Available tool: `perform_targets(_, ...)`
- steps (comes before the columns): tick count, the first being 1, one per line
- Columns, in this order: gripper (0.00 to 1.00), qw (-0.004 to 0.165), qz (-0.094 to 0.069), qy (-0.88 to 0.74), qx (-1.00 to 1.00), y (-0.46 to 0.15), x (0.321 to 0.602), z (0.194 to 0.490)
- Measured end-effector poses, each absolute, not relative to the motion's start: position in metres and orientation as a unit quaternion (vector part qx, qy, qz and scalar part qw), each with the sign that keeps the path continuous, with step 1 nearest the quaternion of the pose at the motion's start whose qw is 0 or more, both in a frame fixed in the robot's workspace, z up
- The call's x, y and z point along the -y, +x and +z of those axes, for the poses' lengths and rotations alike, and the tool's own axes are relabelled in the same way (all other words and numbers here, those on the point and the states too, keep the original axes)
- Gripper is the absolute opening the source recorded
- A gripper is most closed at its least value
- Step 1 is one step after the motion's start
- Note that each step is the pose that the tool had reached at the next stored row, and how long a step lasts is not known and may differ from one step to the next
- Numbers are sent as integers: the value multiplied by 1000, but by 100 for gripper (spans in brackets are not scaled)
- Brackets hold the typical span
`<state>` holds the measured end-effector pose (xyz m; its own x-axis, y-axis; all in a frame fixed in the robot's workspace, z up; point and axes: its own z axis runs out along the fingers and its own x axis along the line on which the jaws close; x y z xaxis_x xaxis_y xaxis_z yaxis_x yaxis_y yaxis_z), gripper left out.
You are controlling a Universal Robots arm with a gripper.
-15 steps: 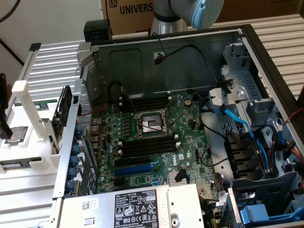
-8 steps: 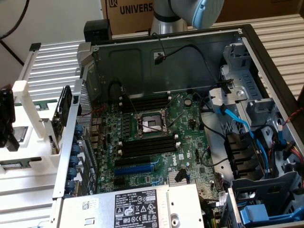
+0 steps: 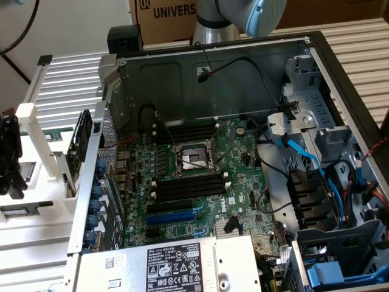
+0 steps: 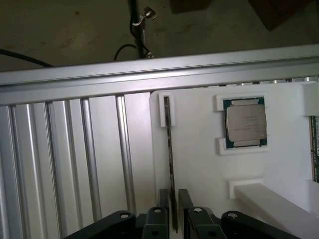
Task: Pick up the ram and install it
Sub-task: 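Pick up the ram and move it above insertion slot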
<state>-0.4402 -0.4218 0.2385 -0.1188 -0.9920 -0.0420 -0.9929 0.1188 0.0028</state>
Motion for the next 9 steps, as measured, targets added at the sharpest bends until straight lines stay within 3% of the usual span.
perform_targets(9,23,14,15,-675,-737,-440,422,224)
